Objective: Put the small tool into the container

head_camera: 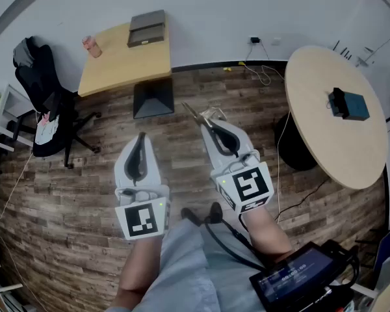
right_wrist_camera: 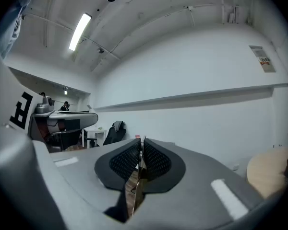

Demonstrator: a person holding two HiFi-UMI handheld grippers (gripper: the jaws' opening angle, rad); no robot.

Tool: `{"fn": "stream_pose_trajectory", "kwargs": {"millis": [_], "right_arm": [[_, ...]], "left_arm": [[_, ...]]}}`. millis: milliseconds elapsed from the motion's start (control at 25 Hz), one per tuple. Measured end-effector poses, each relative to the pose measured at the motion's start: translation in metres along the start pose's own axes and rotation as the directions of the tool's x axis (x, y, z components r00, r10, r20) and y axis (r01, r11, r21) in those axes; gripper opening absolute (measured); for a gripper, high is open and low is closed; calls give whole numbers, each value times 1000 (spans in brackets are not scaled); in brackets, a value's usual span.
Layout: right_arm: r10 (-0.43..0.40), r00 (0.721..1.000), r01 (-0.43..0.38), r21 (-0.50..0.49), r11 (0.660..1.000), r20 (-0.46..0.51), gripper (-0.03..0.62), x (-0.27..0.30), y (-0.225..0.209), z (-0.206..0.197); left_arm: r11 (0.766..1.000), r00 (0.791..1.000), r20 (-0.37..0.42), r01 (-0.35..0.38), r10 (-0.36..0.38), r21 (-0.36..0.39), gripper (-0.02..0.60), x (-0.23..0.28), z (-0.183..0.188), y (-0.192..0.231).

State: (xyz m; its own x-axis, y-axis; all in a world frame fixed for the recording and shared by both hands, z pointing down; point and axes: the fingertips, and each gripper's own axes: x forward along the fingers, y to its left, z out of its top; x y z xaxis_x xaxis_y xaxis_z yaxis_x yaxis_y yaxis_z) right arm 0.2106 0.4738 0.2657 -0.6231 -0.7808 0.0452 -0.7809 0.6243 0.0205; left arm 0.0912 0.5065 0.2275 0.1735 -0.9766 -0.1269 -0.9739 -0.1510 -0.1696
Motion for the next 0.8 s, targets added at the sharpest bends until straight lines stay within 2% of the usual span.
{"fn": "stream_pose_trajectory", "kwargs": {"millis": [200, 440, 560, 720, 800], "right_arm": [[1, 1000, -1, 1, 1000, 1, 23, -7, -9, -1], [17, 1000, -17, 22, 1000, 11, 23, -16, -26, -4], [33, 999, -33, 32, 999, 13, 23, -19, -35, -6], [35, 999, -35, 30, 999, 3, 23, -14, -49, -13], [40, 999, -40, 35, 999, -7, 23, -8, -51, -17]], "left_arm": [[1000, 1000, -1, -5, 5, -11, 9, 3, 2, -11], [1000, 1000, -3, -3, 3, 11, 9, 9, 0, -27], [1000, 1000, -11, -15, 15, 14, 9, 13, -1, -35], [999, 998, -41, -45, 44, -22, 9, 18, -10, -38], [998, 998, -41, -55, 55, -6, 9, 19, -16, -33]]}}
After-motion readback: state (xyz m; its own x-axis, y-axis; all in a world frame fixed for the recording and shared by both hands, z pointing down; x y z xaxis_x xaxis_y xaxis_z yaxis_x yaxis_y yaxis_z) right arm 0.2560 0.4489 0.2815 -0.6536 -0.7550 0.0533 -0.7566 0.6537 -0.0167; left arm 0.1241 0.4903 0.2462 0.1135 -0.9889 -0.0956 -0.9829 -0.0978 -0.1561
